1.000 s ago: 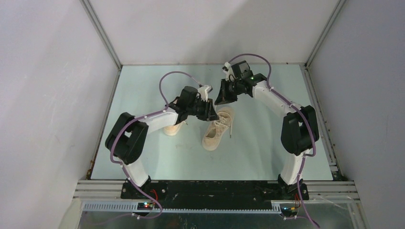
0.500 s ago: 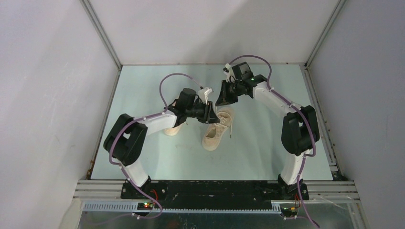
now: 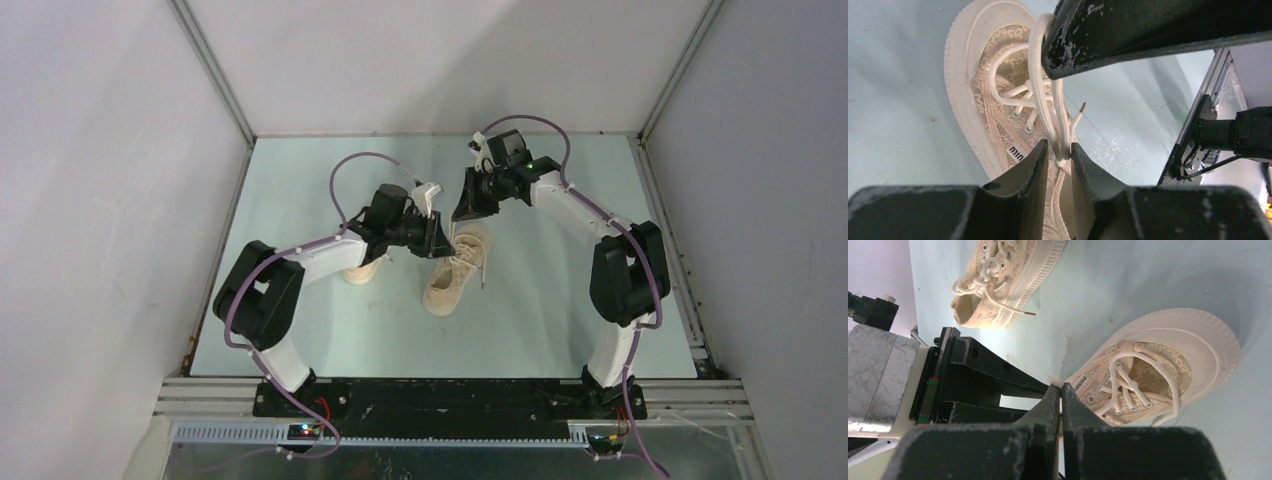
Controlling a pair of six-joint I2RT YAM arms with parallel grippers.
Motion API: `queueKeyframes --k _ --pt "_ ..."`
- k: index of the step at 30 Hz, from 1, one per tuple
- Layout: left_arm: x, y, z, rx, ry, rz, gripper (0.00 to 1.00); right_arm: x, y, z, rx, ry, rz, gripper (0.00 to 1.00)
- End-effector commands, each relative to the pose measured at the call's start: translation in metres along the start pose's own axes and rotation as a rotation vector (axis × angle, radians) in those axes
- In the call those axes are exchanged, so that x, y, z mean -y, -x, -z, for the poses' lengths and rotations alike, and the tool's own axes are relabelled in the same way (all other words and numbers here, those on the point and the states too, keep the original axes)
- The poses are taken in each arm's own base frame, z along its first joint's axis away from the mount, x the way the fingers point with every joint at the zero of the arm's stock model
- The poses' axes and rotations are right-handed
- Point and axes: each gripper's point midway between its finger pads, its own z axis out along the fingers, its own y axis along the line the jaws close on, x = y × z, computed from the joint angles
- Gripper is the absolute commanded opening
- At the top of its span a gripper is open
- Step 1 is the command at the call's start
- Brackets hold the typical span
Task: Tie the shoes
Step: Pick up the shoelace at the center of the board.
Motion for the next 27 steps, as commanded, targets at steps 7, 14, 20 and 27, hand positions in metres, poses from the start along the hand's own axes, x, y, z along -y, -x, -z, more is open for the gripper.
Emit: queueKeyframes --k 7,14,20,27 --pt "0.0 0.008 0.007 0.015 0.013 -0.059 0.23 -0.013 0.016 0.018 0.073 0.037 0.037 0.0" --pt "0.003 0.007 0.006 0.014 -0.019 -0.078 0.12 -0.012 0.012 0.016 0.062 0.041 0.04 0.0" --pt "0.014 0.004 0.005 0.018 -0.108 -0.113 0.02 0.0 0.002 0.02 0.039 0.06 0.116 0.14" --pt "0.017 -0.003 0.003 0.008 -0.163 -0.16 0.0 0.06 -0.01 0.056 0.056 -0.028 0.078 0.41"
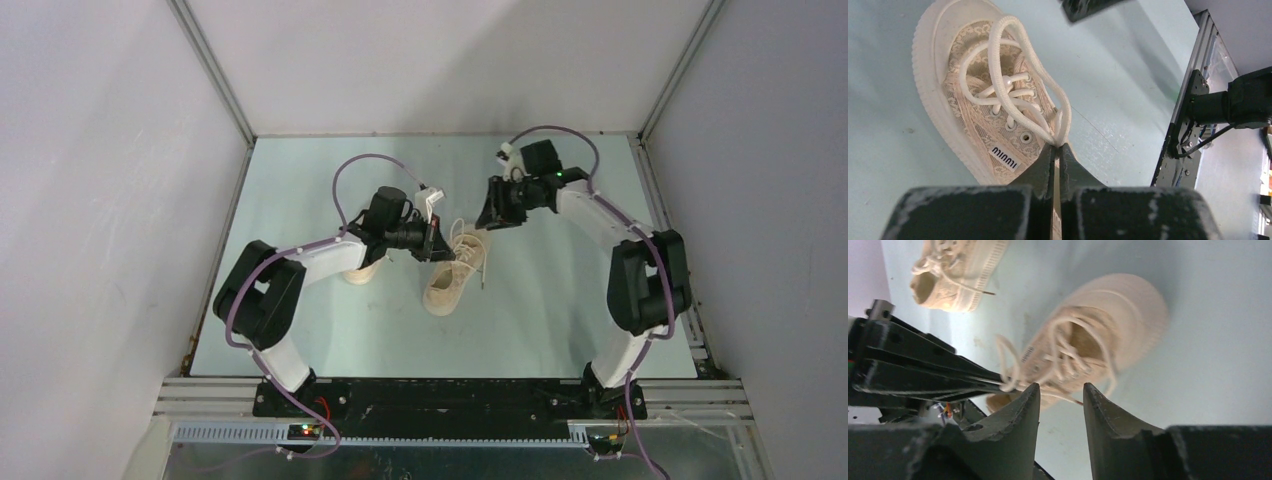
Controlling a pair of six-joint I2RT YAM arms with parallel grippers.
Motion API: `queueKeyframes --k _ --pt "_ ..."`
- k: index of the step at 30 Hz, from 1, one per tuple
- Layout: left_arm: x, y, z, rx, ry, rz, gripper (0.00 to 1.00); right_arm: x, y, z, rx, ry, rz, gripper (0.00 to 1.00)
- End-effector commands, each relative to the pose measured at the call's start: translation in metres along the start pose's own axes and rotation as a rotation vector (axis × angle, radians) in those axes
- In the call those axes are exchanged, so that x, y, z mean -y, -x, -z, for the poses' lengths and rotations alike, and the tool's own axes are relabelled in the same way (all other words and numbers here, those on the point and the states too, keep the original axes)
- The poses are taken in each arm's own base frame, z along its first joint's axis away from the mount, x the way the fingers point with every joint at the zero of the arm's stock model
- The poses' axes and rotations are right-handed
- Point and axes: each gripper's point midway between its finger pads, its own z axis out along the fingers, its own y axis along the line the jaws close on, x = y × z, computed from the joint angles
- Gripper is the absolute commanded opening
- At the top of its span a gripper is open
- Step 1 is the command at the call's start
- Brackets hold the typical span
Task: Tie the shoes
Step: Pick up the shoelace at the center of the board.
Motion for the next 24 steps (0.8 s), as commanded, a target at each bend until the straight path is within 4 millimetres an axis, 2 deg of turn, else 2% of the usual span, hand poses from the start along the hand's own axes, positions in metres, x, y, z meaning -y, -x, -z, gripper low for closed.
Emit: queueKeyframes --k 1,3,6,11,15,21,24 --pt "0.006 0.006 0.0 0.021 -0.062 -0.085 0.0 0.026 0.0 0.036 0.051 -0.049 0.065 0.42" --pt "0.005 0.005 0.0 0.014 -0.064 -0.087 0.0 0.03 -0.012 0.035 0.017 -0.034 0.088 0.43" --pt "0.004 0.005 0.0 0.012 -0.071 -0.088 0.0 0.028 -0.025 0.022 -0.034 0.002 0.13 0.44" --pt "0.002 0.003 0.001 0.011 -0.075 -0.083 0.0 0.042 -0.037 -0.006 -0.101 -0.007 0.109 0.44" --pt "0.002 0.003 0.003 0.013 -0.076 -0.085 0.0 0.049 -0.048 -0.019 -0.152 -0.025 0.1 0.43" --pt "0.002 0.002 0.004 0.01 -0.076 -0.085 0.0 0.056 -0.056 -0.027 -0.179 -0.063 0.094 0.4" --pt "0.002 0.002 0.004 0.009 -0.076 -0.087 0.0 0.056 -0.052 -0.032 -0.167 -0.05 0.093 0.39"
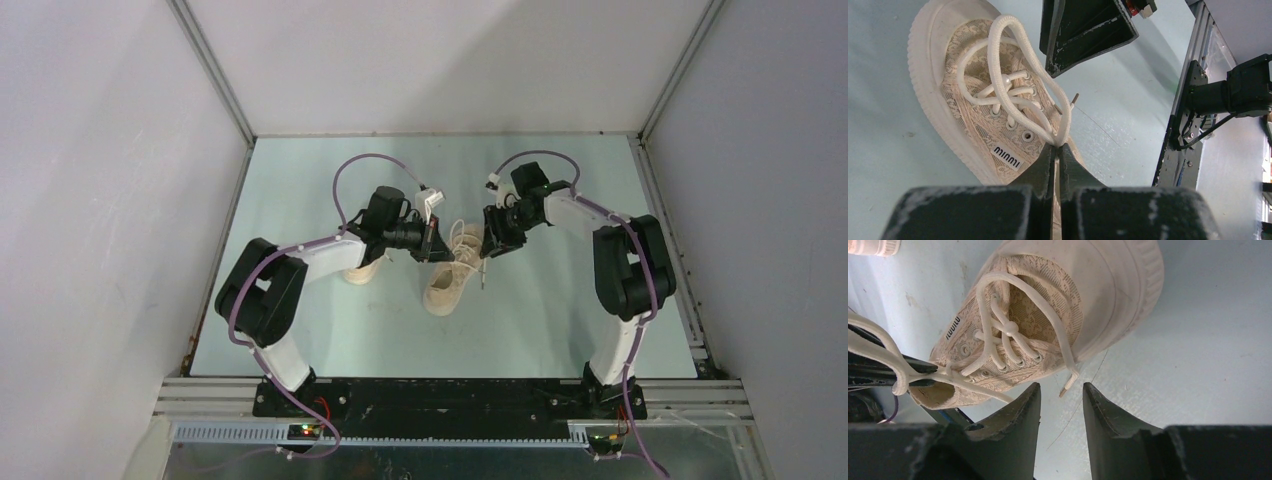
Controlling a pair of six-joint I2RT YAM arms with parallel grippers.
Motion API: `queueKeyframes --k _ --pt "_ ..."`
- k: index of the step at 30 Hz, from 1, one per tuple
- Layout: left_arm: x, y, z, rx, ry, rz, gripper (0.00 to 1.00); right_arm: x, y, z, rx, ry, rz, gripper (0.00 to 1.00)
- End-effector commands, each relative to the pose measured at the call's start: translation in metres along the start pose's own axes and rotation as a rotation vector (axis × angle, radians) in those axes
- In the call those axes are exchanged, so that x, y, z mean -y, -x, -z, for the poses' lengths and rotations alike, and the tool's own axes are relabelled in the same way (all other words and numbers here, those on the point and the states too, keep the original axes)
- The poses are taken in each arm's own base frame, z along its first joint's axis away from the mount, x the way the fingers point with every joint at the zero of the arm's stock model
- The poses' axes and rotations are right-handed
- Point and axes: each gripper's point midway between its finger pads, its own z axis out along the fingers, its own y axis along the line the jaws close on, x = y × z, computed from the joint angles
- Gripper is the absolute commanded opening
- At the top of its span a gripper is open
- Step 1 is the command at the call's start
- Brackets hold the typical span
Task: Tie the shoes
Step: Pick up the shoelace at the center of the board.
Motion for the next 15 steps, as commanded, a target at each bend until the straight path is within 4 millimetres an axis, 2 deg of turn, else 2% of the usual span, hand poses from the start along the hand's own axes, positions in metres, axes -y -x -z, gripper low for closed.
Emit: queueKeyframes --k 1,7,9,10,11,13,15 --pt "0.003 0.006 0.003 0.019 -0.026 -0.049 0.0 -0.002 0.009 -0.007 0.024 0.008 0.034 0.38" --pt "0.003 0.003 0.002 0.008 -0.03 -0.051 0.0 -0.001 0.018 -0.018 0.032 0.045 0.094 0.25" --pt "0.003 0.002 0.002 0.006 -0.03 -0.052 0.0 -0.002 0.025 -0.017 0.044 0.075 0.128 0.15" --pt "0.003 0.003 0.003 0.006 -0.032 -0.055 0.0 -0.002 0.033 -0.013 0.062 0.079 0.144 0.05" --pt "0.003 0.003 0.002 0.006 -0.033 -0.055 0.0 -0.005 0.038 -0.008 0.071 0.088 0.159 0.02" --pt "0.003 0.003 0.002 0.004 -0.034 -0.057 0.0 -0.007 0.046 0.007 0.094 0.099 0.18 0.0" --pt "0.002 0.003 0.002 0.001 -0.034 -0.059 0.0 -0.013 0.052 0.032 0.126 0.097 0.213 0.0"
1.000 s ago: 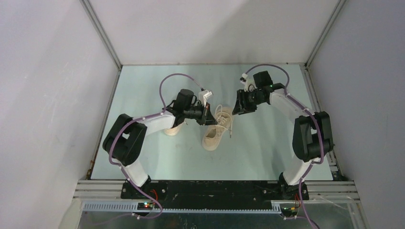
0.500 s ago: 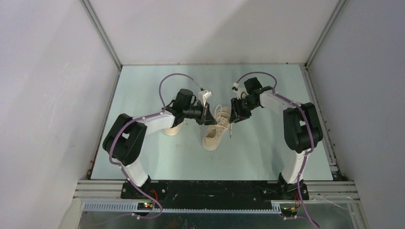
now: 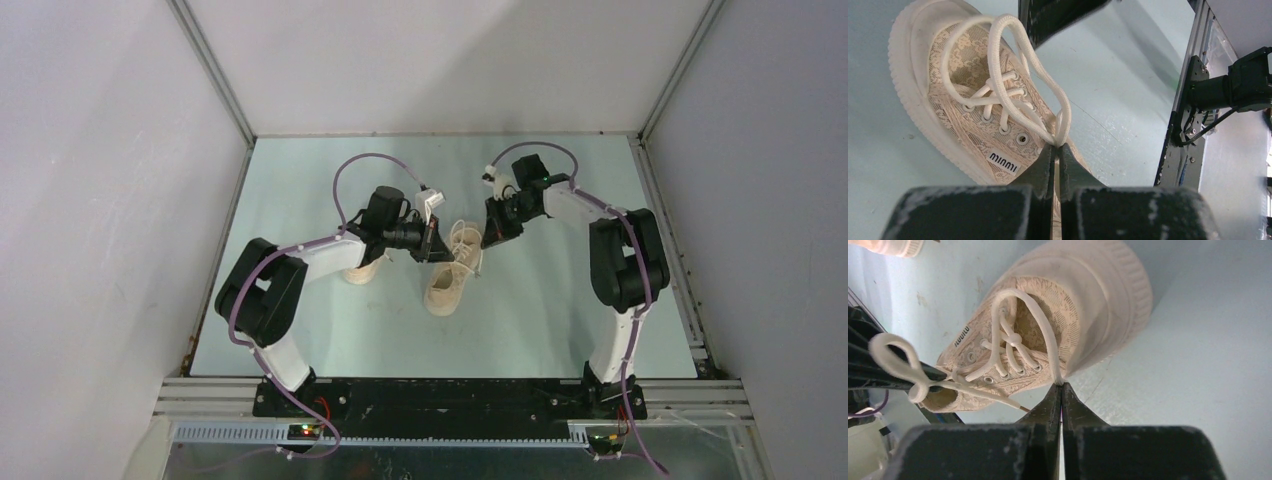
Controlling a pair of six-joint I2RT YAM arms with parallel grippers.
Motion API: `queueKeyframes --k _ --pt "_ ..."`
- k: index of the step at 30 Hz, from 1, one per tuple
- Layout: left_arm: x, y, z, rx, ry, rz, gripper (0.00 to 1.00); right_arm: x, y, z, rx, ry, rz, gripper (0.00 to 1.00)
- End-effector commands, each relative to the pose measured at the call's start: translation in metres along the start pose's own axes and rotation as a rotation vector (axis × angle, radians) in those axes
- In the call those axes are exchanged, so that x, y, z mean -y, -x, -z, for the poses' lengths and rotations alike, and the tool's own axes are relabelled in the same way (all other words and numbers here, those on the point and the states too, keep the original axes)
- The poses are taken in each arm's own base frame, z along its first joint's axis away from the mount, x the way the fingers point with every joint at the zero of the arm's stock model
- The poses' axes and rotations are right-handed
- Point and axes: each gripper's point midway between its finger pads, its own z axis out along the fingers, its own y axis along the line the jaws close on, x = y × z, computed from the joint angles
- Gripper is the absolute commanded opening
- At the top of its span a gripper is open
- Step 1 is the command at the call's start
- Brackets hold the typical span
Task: Tie the shoes
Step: Pick up the shoelace at the center of the board.
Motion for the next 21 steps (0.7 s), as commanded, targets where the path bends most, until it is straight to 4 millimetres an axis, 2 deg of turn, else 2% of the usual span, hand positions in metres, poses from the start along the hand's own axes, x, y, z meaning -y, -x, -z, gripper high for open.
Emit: queueKeyframes --k 1,4,6,10,13,16,19,21 --pt "0.001 0.003 0.002 0.004 -0.024 -0.044 0.0 -0.013 0.036 0.046 0.112 0.018 0.141 0.0" --pt "0.0 0.006 0.004 0.01 -0.021 -0.05 0.0 -0.025 0.032 0.078 0.142 0.001 0.173 0.0" --pt "-0.001 0.006 0.005 0.013 -0.021 -0.051 0.0 -0.029 0.026 0.092 0.158 -0.004 0.178 0.0" --pt "-0.003 0.008 0.007 0.02 -0.019 -0.048 0.0 -0.032 0.008 0.107 0.144 -0.038 0.218 0.0" --pt "-0.005 0.008 0.006 0.017 -0.013 -0.038 0.0 -0.036 -0.008 0.117 0.108 -0.044 0.32 0.0" --pt "-0.006 0.008 0.005 0.012 -0.013 -0.033 0.0 -0.056 -0.008 0.138 0.135 -0.027 0.453 0.0" --pt "-0.007 0.006 0.003 0.004 -0.017 -0.036 0.0 -0.093 0.005 0.161 0.217 0.043 0.634 0.0" --pt "-0.005 0.006 0.002 -0.001 -0.03 -0.045 0.0 -0.115 0.016 0.168 0.255 0.081 0.728 0.0"
